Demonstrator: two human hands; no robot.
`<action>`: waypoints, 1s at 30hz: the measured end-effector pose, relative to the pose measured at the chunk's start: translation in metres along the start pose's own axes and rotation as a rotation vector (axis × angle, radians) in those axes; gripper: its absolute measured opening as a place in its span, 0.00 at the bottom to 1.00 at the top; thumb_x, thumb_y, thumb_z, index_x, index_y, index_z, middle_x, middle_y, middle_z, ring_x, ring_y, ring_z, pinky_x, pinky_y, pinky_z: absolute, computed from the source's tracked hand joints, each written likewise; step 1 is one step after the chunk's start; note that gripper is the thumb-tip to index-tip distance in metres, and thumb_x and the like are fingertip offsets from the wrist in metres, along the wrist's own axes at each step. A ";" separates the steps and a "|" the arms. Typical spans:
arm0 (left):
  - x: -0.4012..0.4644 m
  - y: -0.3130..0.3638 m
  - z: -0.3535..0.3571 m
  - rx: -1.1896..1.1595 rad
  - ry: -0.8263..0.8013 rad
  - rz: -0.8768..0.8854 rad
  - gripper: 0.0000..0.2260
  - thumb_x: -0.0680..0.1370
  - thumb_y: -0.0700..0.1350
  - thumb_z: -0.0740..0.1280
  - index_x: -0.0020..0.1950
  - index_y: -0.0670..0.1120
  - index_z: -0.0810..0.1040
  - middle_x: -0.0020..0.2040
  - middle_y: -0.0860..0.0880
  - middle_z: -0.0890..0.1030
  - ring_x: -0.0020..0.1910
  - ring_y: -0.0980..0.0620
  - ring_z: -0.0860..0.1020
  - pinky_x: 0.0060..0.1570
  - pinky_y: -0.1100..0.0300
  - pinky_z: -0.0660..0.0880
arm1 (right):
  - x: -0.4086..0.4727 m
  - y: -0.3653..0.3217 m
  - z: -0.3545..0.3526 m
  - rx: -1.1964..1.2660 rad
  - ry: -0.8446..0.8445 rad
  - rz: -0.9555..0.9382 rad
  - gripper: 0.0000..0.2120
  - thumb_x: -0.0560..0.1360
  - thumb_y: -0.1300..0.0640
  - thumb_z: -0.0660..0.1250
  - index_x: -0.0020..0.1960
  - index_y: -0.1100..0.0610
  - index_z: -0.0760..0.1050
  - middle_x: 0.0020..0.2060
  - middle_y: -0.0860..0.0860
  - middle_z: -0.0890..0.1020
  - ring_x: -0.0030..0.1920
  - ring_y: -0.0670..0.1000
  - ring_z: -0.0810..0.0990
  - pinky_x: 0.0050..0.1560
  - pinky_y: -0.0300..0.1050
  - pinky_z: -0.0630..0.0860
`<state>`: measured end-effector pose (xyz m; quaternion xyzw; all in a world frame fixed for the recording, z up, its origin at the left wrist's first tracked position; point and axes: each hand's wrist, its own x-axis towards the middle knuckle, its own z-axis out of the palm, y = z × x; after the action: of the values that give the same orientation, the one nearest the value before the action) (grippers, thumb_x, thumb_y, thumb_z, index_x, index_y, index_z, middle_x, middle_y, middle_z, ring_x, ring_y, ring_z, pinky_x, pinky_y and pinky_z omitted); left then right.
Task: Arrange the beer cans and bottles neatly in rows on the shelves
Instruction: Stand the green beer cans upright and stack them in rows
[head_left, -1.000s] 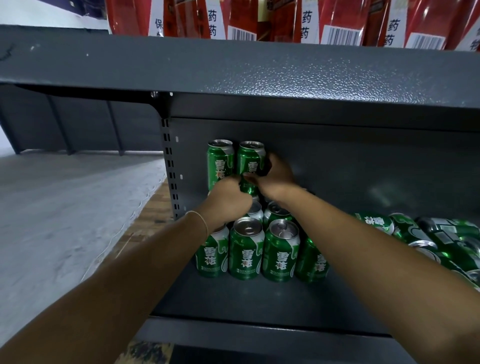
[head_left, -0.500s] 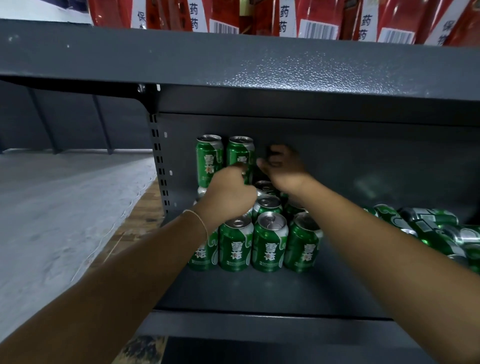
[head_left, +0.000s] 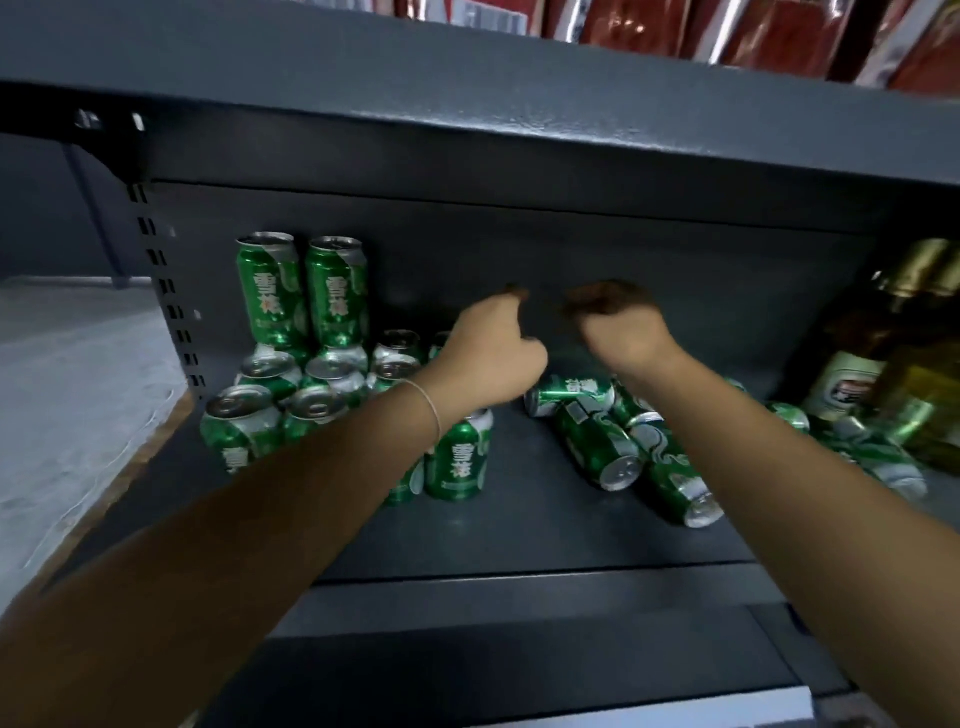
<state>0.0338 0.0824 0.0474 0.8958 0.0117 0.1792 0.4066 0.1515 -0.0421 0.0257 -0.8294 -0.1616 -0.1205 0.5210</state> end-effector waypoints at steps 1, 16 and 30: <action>0.000 0.007 0.008 -0.011 -0.011 -0.003 0.20 0.74 0.37 0.62 0.66 0.43 0.73 0.59 0.44 0.77 0.59 0.43 0.76 0.60 0.57 0.72 | 0.000 0.008 -0.007 -0.004 -0.011 0.021 0.09 0.75 0.64 0.70 0.55 0.63 0.81 0.52 0.58 0.84 0.48 0.50 0.79 0.48 0.37 0.77; -0.004 0.010 0.106 -0.142 -0.179 -0.388 0.10 0.79 0.35 0.57 0.54 0.41 0.76 0.51 0.38 0.79 0.46 0.49 0.77 0.37 0.62 0.64 | -0.014 0.079 -0.035 -0.699 -0.447 0.036 0.19 0.72 0.44 0.72 0.50 0.61 0.83 0.47 0.58 0.85 0.51 0.57 0.82 0.53 0.48 0.79; -0.018 -0.015 0.099 -0.164 -0.223 -0.537 0.12 0.75 0.34 0.58 0.58 0.37 0.73 0.48 0.44 0.74 0.44 0.49 0.69 0.49 0.54 0.73 | -0.019 0.065 -0.011 -0.749 -0.505 0.103 0.23 0.59 0.42 0.80 0.35 0.56 0.72 0.33 0.51 0.75 0.36 0.51 0.76 0.31 0.41 0.69</action>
<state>0.0516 0.0177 -0.0291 0.8390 0.1891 -0.0341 0.5090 0.1594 -0.0807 -0.0304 -0.9711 -0.1873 0.0615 0.1345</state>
